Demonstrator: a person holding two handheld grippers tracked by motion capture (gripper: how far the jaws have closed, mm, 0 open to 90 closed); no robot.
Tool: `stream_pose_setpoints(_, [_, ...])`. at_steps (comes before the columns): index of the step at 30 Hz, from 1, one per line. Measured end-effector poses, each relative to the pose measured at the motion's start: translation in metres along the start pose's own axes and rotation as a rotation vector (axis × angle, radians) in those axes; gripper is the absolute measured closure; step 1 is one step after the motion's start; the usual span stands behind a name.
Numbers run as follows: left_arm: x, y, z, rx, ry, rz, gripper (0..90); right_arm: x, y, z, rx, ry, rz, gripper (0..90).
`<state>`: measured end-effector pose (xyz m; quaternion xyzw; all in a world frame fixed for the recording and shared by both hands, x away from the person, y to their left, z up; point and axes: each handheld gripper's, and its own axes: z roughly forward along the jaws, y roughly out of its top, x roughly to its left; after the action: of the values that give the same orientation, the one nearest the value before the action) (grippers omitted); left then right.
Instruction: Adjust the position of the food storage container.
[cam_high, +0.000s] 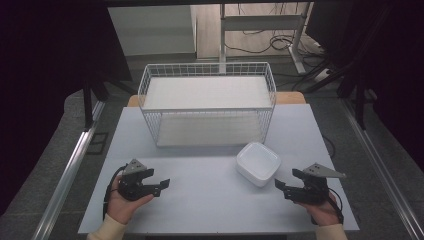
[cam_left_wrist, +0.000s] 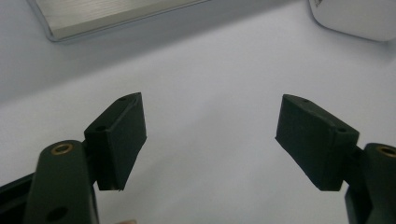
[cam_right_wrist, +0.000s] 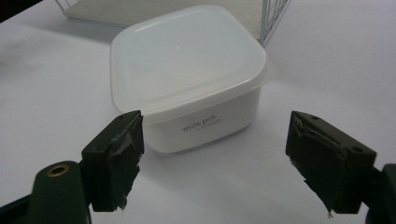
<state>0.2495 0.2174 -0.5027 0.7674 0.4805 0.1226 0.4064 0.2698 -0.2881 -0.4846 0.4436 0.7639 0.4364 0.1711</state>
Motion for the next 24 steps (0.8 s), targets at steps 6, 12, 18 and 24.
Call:
stream_pose_setpoints(6, [0.0013,-0.0010,0.0014,0.013,0.006,-0.012,23.9,0.0005,0.0007,0.0000,0.008,-0.001,0.007,19.3])
stream_pose_setpoints(12, [0.0025,-0.0015,0.0021,0.017,0.003,-0.017,23.8,0.0013,0.0012,0.0001,0.019,-0.005,0.003,20.4])
stream_pose_setpoints(18, [0.0033,-0.0018,0.0022,0.018,0.004,-0.022,23.8,0.0013,0.0030,-0.0012,0.022,-0.009,0.012,22.8])
stream_pose_setpoints(24, [0.0031,-0.0016,0.0026,0.020,0.002,-0.019,23.8,0.0022,0.0052,-0.0014,0.036,-0.023,-0.001,24.8])
